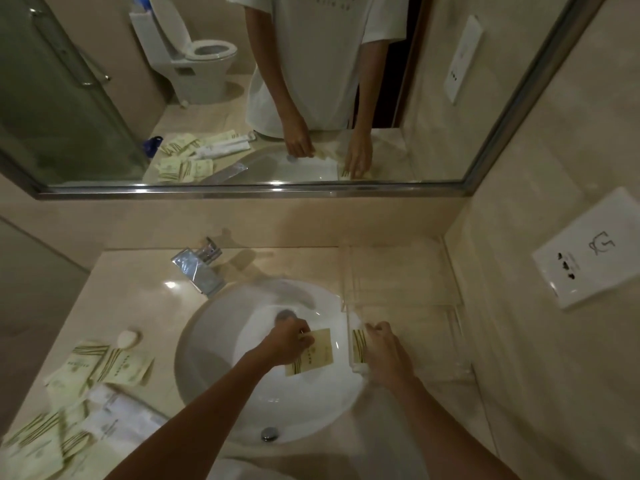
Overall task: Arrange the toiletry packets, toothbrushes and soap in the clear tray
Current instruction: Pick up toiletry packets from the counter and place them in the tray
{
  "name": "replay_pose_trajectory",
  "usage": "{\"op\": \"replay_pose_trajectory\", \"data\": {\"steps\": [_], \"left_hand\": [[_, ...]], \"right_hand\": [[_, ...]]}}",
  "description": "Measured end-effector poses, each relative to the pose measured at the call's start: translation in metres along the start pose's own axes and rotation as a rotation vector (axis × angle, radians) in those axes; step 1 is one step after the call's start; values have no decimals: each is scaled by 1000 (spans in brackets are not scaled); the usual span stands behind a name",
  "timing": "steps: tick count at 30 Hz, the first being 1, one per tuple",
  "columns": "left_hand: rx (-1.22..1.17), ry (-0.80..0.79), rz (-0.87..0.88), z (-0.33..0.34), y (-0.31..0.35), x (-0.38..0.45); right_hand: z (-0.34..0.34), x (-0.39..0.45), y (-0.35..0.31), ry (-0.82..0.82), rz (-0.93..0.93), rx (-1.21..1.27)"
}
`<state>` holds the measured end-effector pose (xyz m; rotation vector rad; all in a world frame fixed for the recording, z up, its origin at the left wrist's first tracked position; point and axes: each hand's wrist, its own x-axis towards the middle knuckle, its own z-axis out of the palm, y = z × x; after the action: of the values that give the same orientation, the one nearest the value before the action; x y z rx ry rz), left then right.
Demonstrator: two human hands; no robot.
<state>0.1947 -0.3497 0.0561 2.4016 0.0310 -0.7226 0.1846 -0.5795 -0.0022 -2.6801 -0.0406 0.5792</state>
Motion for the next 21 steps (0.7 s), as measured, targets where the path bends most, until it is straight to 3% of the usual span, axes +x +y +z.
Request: {"op": "replay_pose_trajectory", "data": {"steps": [13, 21], "left_hand": [[-17, -18, 23, 16, 15, 15], [-69, 21, 93, 36, 47, 32]], "right_hand": [[14, -10, 9, -1, -24, 45], [-20, -25, 36, 267, 73, 141]]}}
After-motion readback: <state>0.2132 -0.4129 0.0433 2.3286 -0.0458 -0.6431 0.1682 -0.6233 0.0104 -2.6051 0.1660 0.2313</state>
